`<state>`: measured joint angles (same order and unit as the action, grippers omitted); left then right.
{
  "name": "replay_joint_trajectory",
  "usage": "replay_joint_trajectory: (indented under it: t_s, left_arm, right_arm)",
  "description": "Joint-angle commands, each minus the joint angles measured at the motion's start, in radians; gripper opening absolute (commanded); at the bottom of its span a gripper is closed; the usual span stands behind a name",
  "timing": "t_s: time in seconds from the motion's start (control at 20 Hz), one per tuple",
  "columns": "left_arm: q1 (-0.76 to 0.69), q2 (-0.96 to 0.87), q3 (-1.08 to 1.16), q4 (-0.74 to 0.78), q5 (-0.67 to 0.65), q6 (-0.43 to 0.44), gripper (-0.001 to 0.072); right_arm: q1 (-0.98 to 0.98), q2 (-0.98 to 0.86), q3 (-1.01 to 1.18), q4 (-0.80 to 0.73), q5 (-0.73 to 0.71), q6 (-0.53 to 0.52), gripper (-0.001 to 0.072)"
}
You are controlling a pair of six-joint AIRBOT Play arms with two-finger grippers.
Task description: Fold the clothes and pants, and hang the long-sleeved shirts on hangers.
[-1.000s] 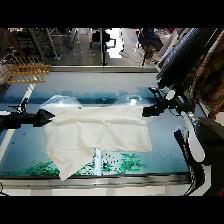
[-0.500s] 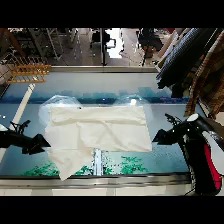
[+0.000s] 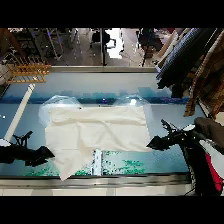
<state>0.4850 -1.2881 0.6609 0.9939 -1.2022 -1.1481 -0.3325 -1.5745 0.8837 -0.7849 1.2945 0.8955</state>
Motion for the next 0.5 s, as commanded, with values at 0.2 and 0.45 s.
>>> replay_joint_trajectory:
  t_s: [0.2,0.45]
  left_arm:
    - [-0.003,-0.051,-0.046,-0.113,0.042,0.081,0.0009]
    - [0.096,-0.001,0.029,-0.361,-0.22,0.207,0.0004]
  right_arm:
    - [0.041,0.011,-0.009,0.037,0.034,-0.02,0.0016]
    - [0.04,0.146,-0.009,0.021,0.113,-0.022,0.0014]
